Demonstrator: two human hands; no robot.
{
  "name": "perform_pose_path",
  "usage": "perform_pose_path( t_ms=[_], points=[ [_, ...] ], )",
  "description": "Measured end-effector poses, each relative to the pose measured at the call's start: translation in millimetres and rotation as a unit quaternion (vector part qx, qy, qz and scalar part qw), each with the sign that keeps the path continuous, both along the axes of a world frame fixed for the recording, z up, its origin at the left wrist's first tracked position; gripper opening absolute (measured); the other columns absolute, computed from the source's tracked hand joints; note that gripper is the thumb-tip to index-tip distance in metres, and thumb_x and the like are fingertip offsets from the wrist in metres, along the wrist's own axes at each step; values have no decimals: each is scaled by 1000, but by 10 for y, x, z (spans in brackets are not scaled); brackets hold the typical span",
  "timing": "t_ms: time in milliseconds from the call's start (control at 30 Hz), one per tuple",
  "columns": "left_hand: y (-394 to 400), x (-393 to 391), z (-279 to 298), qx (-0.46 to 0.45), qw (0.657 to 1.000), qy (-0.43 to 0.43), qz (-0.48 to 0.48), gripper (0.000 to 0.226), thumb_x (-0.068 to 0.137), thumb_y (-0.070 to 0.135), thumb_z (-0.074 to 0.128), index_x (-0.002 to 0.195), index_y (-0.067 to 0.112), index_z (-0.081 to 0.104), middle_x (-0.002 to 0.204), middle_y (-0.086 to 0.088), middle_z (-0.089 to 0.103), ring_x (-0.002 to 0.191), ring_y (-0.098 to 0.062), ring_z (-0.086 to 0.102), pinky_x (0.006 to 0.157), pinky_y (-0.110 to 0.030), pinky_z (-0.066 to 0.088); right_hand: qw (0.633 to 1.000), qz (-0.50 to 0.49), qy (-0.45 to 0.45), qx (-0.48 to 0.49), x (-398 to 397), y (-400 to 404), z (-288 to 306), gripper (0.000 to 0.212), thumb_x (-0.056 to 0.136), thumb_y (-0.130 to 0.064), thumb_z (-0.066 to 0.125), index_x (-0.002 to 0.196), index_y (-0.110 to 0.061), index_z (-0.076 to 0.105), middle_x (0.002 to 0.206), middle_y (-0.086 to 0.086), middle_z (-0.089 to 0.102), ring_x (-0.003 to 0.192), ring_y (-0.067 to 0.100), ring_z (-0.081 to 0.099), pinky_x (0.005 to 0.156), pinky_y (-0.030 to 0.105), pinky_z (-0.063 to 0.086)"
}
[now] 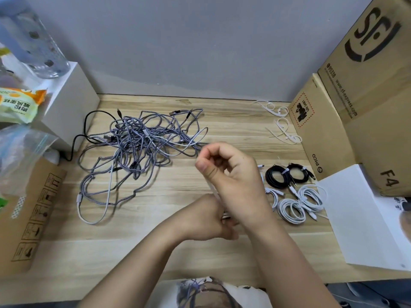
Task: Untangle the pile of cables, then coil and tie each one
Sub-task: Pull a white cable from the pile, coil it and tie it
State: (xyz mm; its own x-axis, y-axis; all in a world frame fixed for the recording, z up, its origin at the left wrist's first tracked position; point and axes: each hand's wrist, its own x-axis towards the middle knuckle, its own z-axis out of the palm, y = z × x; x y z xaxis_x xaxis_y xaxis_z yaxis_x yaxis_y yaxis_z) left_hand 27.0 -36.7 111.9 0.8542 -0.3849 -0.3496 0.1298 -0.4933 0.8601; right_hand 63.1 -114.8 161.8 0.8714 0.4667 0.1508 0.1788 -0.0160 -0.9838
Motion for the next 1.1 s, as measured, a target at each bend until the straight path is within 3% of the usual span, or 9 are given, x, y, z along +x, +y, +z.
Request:
perform_pose_path(
  t_ms=[133,267,400,533,600,767,867,1000,1100],
  points=[
    [120,-3,-59,-113,988,75,76,40,67,-2,72,54,20,40,49,12,38,47,-4,33,47,-17,29,999,-14,51,-5,98,-244,-141,14,78,-11,69,83,-21,61,74,-5,57,62,-2,49,57,9,42],
    [257,18,-32,-167,970,119,128,33,59,6,64,48,22,38,50,10,31,45,-5,29,41,-16,24,988,79,98,-85,86,-454,-361,20,75,-16,71,92,-21,62,79,-4,64,68,12,65,66,19,48],
    [296,56,-61,-193,963,129,134,32,61,2,62,50,23,40,53,7,31,47,-7,28,41,-17,22,986,48,87,-134,92,-515,-472,22,71,-19,69,89,-30,62,89,3,69,89,19,65,79,34,52],
    [287,110,-66,-253,932,188,178,18,68,6,57,77,16,45,54,3,26,48,-11,17,43,-18,15,983,20,101,-154,147,-561,-537,32,78,0,71,81,-31,63,77,-13,67,74,3,61,71,20,49],
    [268,131,-111,-268,906,220,243,37,67,9,58,92,17,32,50,5,30,41,-8,22,40,-15,18,980,9,112,-166,159,-574,-571,32,78,1,71,78,-30,63,70,-13,63,66,0,55,66,17,46],
    [163,180,-280,-189,918,130,322,56,80,4,69,110,21,25,65,0,45,41,-8,38,38,-17,28,970,-22,198,-142,206,-597,-671,22,81,1,68,78,-20,63,62,-11,59,53,-2,53,52,18,45],
    [114,242,-450,-91,951,51,291,19,84,12,67,94,19,54,68,1,53,54,-11,49,47,-19,37,962,-26,217,-166,278,-652,-743,18,82,1,67,79,-17,63,63,-6,59,49,-1,51,50,17,44],
    [0,364,-772,51,963,-1,263,8,77,31,74,79,28,67,88,0,49,92,-15,49,82,-28,40,941,-61,202,-266,438,-747,-996,11,83,-8,68,83,-18,63,74,-7,61,62,7,55,64,23,46],
    [-101,493,-975,-25,967,93,236,22,81,35,64,87,16,72,89,-7,68,88,-14,60,83,-34,46,908,-91,179,-368,575,-822,-1269,11,84,-14,68,95,-14,69,87,-1,66,83,14,60,71,23,40]
  ],
)
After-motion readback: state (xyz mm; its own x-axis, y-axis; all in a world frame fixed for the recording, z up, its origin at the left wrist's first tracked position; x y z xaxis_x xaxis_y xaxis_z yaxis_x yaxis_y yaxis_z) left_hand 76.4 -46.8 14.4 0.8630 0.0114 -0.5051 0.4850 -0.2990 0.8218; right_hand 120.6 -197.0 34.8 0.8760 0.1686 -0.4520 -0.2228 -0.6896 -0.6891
